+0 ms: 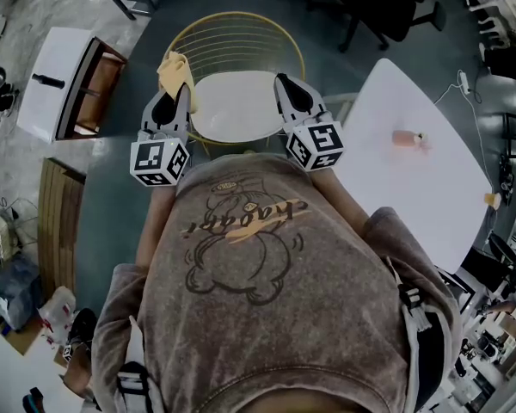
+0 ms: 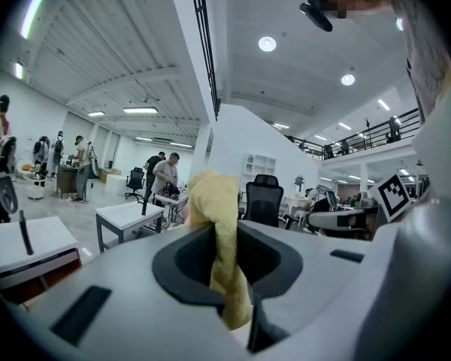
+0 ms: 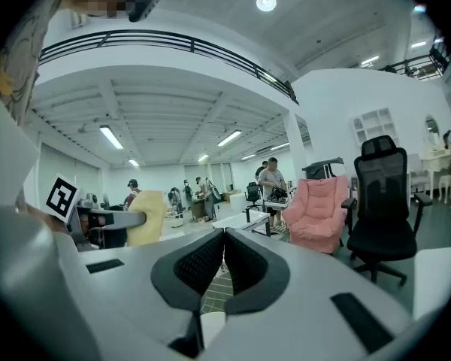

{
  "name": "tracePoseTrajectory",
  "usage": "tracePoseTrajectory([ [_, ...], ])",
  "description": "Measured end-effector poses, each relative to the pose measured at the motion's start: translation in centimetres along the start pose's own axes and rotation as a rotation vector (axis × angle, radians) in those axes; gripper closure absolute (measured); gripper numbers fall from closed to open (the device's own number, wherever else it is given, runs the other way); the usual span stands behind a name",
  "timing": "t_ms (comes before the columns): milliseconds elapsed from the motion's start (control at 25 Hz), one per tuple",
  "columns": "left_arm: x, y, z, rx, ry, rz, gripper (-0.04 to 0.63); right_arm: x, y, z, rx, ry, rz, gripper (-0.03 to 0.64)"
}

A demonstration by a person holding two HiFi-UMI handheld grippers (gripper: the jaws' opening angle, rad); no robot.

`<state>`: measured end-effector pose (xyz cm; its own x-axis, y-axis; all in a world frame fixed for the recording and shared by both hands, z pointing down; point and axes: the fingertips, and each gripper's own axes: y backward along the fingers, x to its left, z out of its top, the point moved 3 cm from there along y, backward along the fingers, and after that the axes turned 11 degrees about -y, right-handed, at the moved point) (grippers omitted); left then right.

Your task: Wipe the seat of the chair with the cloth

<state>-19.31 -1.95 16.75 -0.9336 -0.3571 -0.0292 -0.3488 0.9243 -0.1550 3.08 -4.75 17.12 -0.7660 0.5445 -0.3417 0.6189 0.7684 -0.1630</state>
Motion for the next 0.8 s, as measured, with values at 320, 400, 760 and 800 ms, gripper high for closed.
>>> tracePoseTrajectory([
  [320, -0.2, 0.6, -0.3, 0.010, 0.017, 0.016, 0.538, 0.9, -0.3, -0.1, 0.002, 0.025, 0.014, 0.591],
  [400, -0.2, 0.8, -0.4, 0.015, 0.024, 0.022, 0.538, 0.9, -0.3, -0.2, 0.009, 0.019, 0.012, 0.591],
  [760, -0.2, 1.4, -1.3, 0.039, 0.042, 0.023, 0.538, 1.2, -0.6, -0.2, 0.020, 0.020, 0.013, 0.591],
  [800, -0.3, 1.4, -1.4, 0.042, 0.043, 0.023, 0.538, 1.1, -0.5, -0.2, 0.019, 0.020, 0.013, 0.591],
])
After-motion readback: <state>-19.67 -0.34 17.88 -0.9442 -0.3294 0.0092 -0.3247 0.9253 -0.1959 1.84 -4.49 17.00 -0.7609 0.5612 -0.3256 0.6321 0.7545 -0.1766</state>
